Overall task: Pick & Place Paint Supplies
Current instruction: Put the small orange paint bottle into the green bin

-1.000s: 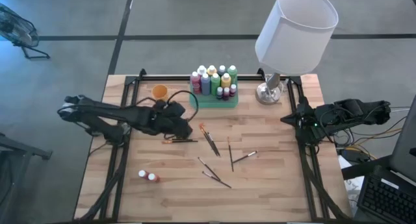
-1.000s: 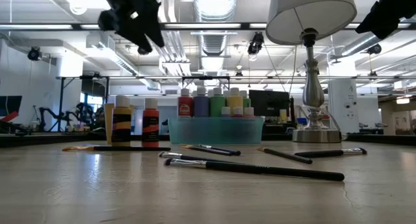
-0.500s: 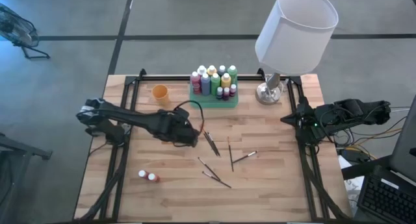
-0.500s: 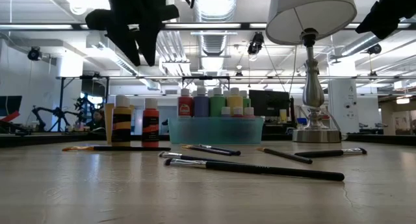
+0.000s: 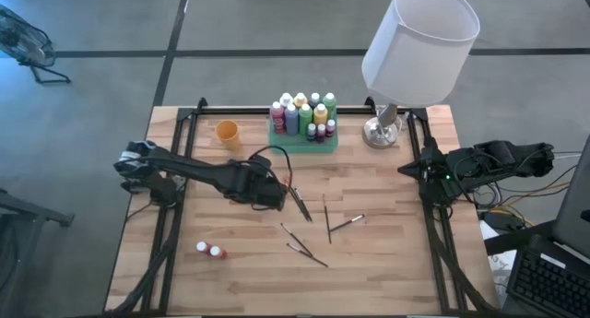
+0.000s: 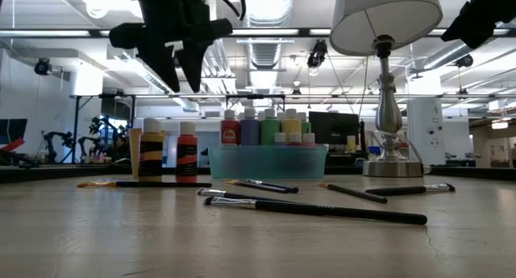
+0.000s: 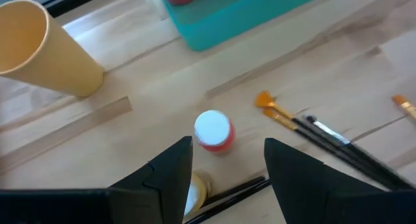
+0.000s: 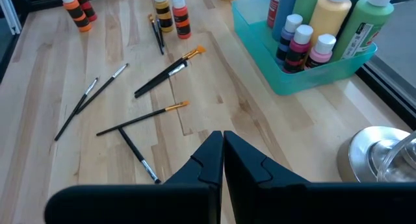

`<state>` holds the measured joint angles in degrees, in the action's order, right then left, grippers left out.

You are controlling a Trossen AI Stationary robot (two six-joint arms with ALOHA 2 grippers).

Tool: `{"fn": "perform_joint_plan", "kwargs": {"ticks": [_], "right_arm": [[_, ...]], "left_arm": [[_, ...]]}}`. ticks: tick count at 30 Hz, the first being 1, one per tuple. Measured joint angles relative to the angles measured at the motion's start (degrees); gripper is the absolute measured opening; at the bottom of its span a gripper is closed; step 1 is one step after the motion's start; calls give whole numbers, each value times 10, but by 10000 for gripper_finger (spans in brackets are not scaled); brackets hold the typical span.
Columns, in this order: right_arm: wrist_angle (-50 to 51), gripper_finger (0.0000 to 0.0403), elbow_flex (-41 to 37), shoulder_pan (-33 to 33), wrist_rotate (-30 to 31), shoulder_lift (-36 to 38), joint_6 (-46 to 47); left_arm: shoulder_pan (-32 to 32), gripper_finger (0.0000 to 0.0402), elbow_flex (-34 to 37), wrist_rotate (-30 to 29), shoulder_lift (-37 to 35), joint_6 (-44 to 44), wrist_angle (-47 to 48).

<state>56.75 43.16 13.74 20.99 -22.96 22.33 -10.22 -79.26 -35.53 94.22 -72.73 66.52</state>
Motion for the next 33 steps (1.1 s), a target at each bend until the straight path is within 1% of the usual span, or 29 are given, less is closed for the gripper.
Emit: {"fn": "perform_joint_plan", "kwargs": {"ticks": [7,12,22,33], "right_arm": [[0,8,0,0,0,0,0],[0,8,0,0,0,0,0],[0,8,0,0,0,0,0],[0,8,0,0,0,0,0]], "left_arm": [[8,197,22,3,4,-26,-24],[19,197,47,20,4,-28,-58],[35,197,85,26,3,-28,-93],[44,197,94,24,3,-25,-108]]}}
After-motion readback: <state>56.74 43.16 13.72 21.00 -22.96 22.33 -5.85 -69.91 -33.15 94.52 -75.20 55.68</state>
